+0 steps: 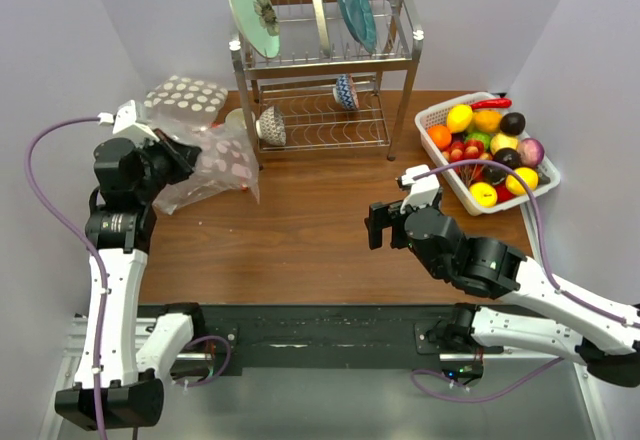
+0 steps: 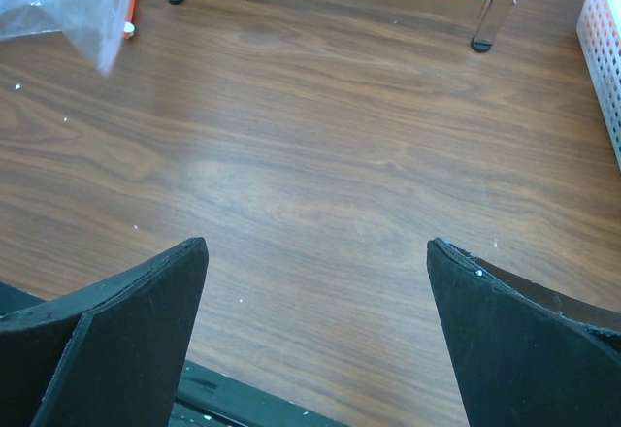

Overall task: Place the food in the zip-top bag and seal the zipper
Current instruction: Place the zipper food storage bag at the center of the board.

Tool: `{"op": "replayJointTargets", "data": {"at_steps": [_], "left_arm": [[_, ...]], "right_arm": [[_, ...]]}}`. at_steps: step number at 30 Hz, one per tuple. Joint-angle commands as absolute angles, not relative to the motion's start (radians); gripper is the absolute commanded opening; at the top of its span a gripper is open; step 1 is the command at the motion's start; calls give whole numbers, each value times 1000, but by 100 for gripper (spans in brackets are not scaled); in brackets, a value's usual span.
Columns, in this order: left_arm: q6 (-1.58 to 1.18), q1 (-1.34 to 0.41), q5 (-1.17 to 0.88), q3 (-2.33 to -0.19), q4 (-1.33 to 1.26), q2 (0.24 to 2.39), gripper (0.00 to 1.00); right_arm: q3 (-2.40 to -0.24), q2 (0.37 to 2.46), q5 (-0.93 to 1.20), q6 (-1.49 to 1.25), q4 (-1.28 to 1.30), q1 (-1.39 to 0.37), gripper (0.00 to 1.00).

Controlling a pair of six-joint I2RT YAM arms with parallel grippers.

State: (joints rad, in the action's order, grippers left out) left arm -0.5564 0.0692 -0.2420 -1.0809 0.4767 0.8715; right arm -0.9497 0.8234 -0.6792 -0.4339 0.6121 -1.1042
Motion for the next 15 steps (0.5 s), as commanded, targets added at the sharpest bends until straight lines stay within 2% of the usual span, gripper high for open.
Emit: {"op": "replayJointTargets", "data": {"at_steps": [1,9,15], "left_arm": [[-592,67,-558,-1121,479,871,0],[-702,8,-730,-1111,322,890,0],[-822,-176,-781,-1196,189,948,0]], "right_arm": [[-976,822,-695,-459,583,-1104,99],[-969,821,-716,-477,592,-1104,99],[-974,813,-781,-514,617,-1104,99]]}}
